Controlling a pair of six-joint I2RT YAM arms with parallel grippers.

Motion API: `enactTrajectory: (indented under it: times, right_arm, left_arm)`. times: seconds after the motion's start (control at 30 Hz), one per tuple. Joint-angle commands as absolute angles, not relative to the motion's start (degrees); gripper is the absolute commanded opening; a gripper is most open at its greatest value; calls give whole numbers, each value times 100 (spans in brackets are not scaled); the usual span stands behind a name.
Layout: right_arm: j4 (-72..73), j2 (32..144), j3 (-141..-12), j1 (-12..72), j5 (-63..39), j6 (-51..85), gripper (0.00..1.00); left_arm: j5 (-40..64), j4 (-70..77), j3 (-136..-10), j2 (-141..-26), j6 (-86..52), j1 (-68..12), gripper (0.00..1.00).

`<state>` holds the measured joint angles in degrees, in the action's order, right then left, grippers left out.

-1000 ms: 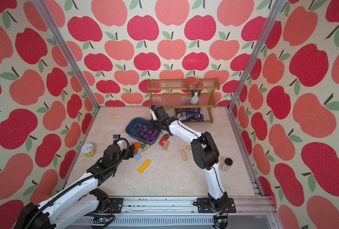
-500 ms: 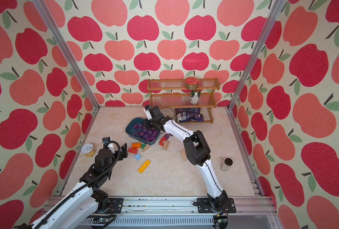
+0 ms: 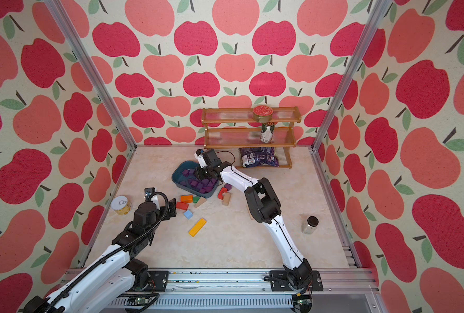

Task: Pick purple bricks into the storage bin
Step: Place the building block in the storage box.

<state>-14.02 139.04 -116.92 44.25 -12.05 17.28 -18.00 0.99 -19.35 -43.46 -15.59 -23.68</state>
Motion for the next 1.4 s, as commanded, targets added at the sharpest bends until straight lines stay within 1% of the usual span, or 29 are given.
enactTrajectory:
  times: [0.0, 0.23, 0.6, 0.73, 0.87, 1.07, 1.23, 1.37]
  right_arm:
    - [-1550, 14041, -11971, 4425, -1079, 1495, 26]
    - [-2003, 14161, -12140, 4404, -637, 1385, 26]
    - [-2104, 14098, -11856, 4307, -546, 1416, 26]
    - [-2131, 14135, -11852, 4293, -528, 1392, 32]
    - [-2149, 14150, -11899, 4280, -550, 1371, 41]
    - [-2230, 14098, -11909, 4278, -554, 1275, 45]
    - [-2326, 14021, -11801, 4282, -465, 1250, 42]
    - [-2246, 13983, -11674, 4285, -437, 1263, 30]
  left_arm:
    - [-1749, -1, -2119, -4376, -1575, -2327, 99]
    - [-1725, 13, -2131, -4409, -1569, -2330, 99]
    - [-1672, 129, -2109, -4507, -1557, -2319, 99]
    - [-1638, 173, -2101, -4570, -1563, -2310, 99]
    - [-1613, 217, -2093, -4614, -1564, -2312, 99]
    - [-1572, 281, -2048, -4614, -1550, -2303, 99]
    - [-1556, 299, -2023, -4598, -1560, -2287, 99]
    - [-1543, 331, -2000, -4588, -1564, -2282, 99]
